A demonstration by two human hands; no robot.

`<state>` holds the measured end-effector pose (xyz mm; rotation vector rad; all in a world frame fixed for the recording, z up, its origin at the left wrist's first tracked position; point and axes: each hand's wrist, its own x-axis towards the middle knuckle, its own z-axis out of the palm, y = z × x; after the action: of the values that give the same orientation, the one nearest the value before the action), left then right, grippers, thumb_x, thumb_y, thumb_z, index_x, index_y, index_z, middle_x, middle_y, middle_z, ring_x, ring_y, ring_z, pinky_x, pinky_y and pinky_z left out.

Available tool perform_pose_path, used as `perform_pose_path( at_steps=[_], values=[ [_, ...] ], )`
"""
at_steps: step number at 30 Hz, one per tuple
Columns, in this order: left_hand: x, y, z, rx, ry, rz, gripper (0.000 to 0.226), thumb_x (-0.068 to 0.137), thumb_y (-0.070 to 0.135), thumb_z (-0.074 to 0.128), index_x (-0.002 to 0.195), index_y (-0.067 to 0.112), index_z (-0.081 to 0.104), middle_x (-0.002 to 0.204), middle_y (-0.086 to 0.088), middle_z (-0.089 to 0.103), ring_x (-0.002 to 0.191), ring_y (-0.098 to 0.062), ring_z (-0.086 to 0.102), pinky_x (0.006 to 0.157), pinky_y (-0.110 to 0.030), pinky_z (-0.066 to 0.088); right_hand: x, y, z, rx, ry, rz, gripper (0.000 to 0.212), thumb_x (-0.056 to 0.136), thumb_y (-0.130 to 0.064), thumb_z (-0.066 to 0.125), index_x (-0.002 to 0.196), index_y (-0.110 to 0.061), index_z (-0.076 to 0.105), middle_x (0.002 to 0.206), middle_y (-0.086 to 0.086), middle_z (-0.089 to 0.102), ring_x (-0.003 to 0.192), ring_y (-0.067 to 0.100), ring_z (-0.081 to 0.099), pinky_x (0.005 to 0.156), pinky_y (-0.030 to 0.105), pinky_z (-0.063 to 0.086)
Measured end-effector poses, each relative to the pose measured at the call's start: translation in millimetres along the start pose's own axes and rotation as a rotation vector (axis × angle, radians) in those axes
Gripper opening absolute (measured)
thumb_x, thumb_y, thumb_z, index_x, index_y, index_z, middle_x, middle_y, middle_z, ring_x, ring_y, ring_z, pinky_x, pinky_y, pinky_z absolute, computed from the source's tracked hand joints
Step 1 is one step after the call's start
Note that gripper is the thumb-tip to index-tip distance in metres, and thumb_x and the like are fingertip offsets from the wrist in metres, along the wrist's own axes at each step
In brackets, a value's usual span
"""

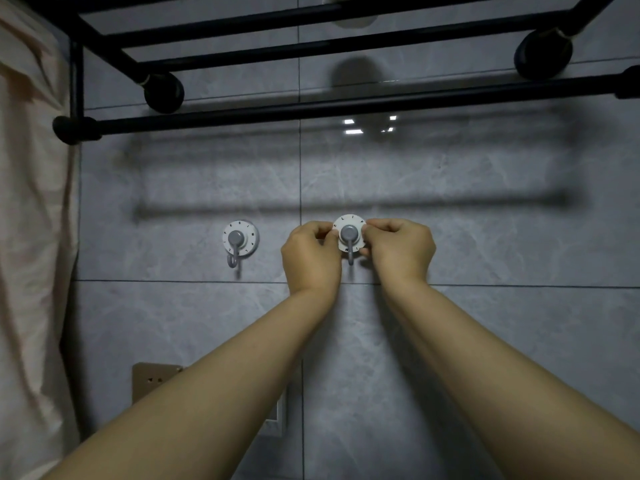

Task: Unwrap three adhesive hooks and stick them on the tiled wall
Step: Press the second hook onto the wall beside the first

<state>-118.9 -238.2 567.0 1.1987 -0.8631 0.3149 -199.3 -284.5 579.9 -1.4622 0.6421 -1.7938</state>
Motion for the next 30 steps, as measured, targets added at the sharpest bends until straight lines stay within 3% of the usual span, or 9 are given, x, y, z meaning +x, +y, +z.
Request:
perform_pose_path(
  at_steps=[9,11,14,17,20,23,26,30],
  values=[
    [9.2,-9.5,7.1,0.039,0.0,0.043,0.013,0.082,0.013,0.064,0.089,0.013,0.074,0.09,-0.006,0.073,0.083,-0.019,0.069,0.081,-0.036,0.056,7.2,4.1,0.1,-0.082,-0.016,-0.075,0.016,0.073,-0.007,0.062,0.077,-0.012,0.076,0.073,0.005,0.075,0.063,0.023,0.071,0.064,0.038,0.061],
    [12.9,-12.4,7.0,-0.006,-0.017,0.037,0.01,0.082,0.01,0.064,0.086,0.011,0.073,0.088,-0.01,0.072,0.074,-0.021,0.071,0.068,-0.029,0.058,7.4,5.8,-0.5,-0.112,-0.035,-0.138,0.019,0.075,-0.006,0.06,0.068,-0.017,0.073,0.065,0.007,0.073,0.054,0.02,0.069,0.054,0.031,0.059],
    [16.9,-11.2,5.9,-0.065,-0.032,0.007,0.013,0.082,0.005,0.065,0.075,0.014,0.07,0.074,-0.007,0.071,0.047,-0.009,0.067,0.044,-0.013,0.048,8.4,5.2,-3.2,-0.127,-0.06,-0.164,0.025,0.076,-0.004,0.06,0.06,-0.021,0.069,0.055,0.006,0.069,0.039,0.015,0.064,0.041,0.024,0.053],
    [20.3,-4.7,0.5,-0.074,-0.074,-0.049,0.012,0.081,0.003,0.068,0.075,0.013,0.07,0.065,-0.001,0.069,0.039,-0.005,0.063,0.043,-0.014,0.051,12.3,-3.4,-8.7,-0.198,-0.108,-0.178,0.016,0.076,-0.004,0.062,0.073,-0.011,0.075,0.062,0.007,0.071,0.044,0.018,0.065,0.044,0.026,0.055],
    [19.4,-5.6,-11.9,0.068,-0.144,0.086,0.015,0.083,0.007,0.064,0.091,0.013,0.074,0.079,0.001,0.073,0.064,-0.01,0.07,0.067,-0.023,0.058,16.3,-6.2,-20.1,-0.394,-0.175,-0.363,0.014,0.076,-0.009,0.065,0.083,-0.012,0.076,0.081,0.006,0.076,0.072,0.016,0.069,0.069,0.024,0.054],
    [13.0,-13.9,-29.7,0.334,-0.239,0.502,0.028,0.087,0.007,0.055,0.111,0.013,0.069,0.111,-0.005,0.069,0.1,-0.019,0.063,0.091,-0.025,0.048,16.3,-4.9,-34.1,-0.605,-0.277,-0.716,0.023,0.081,-0.011,0.06,0.098,-0.019,0.073,0.094,0.003,0.075,0.088,0.022,0.063,0.072,0.031,0.051],
    [12.8,-24.2,-43.1,0.526,-0.442,0.768,0.05,0.086,0.003,0.047,0.135,0.008,0.051,0.137,-0.011,0.056,0.123,-0.028,0.052,0.107,-0.03,0.038,16.9,-0.8,-45.3,-0.837,-0.432,-1.015,0.045,0.08,-0.008,0.051,0.122,-0.022,0.059,0.109,-0.002,0.07,0.104,0.023,0.053,0.07,0.03,0.048],
    [18.0,-31.9,-53.2,0.86,-0.567,0.898,0.062,0.092,0.017,0.041,0.151,0.014,0.02,0.159,-0.002,0.024,0.144,-0.023,0.025,0.112,-0.037,0.031,18.5,2.0,-53.5,-1.08,-0.589,-1.093,0.062,0.082,-0.006,0.044,0.142,-0.018,0.036,0.146,0.001,0.046,0.126,0.028,0.041,0.093,0.041,0.045]
  ],
)
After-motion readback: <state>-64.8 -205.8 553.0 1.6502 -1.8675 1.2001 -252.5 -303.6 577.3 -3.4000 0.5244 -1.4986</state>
